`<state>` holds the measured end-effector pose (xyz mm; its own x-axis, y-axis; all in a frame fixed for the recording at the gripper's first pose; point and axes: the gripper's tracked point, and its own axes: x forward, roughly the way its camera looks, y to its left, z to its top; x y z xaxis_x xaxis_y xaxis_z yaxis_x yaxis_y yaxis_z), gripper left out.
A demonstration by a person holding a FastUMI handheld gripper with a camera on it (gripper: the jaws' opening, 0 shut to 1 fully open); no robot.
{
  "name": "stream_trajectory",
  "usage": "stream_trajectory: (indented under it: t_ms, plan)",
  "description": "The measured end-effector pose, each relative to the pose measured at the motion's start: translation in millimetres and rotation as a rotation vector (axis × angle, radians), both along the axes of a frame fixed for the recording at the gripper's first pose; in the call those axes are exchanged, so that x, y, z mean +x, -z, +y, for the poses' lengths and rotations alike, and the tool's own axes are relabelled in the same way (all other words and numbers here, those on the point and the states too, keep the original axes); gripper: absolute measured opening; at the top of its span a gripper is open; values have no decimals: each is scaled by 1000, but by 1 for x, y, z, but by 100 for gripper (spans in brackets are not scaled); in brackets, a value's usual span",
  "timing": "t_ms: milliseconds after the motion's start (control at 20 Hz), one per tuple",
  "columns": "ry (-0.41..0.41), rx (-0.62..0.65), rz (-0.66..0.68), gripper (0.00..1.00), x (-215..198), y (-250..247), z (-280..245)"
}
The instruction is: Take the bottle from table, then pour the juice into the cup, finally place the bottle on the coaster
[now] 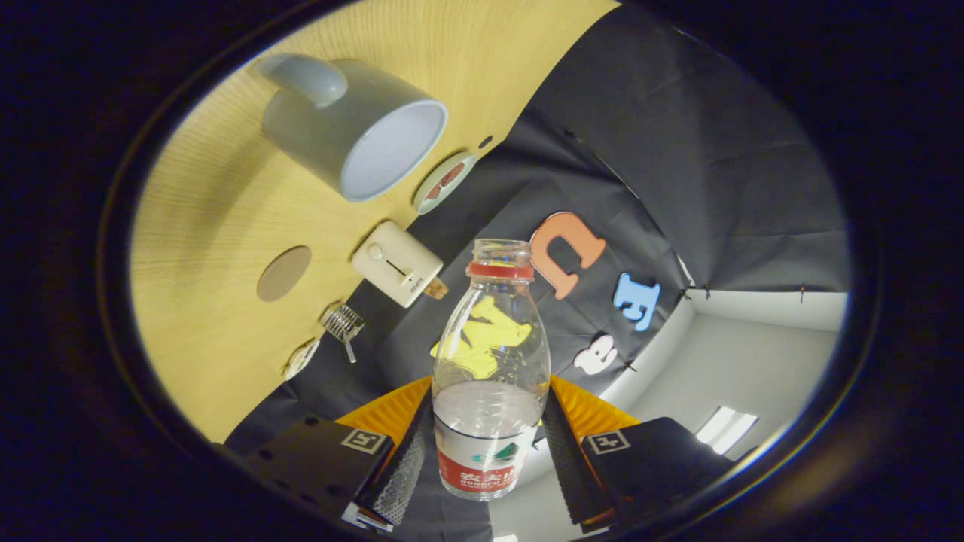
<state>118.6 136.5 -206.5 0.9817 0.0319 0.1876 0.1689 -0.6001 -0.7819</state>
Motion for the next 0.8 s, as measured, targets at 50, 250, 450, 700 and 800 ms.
stream_trajectory:
  t_ms: [50, 250, 450, 700, 800]
  plan:
    - [4, 15, 0, 81, -1, 0, -3]
    - [-14, 73, 1, 81, -3, -1, -8]
    - [-22, 238, -12, 82, -4, -6, -11]
    - [-9, 512, -13, 82, -8, -9, -19]
    - [-22, 616, -32, 82, -6, -14, -17]
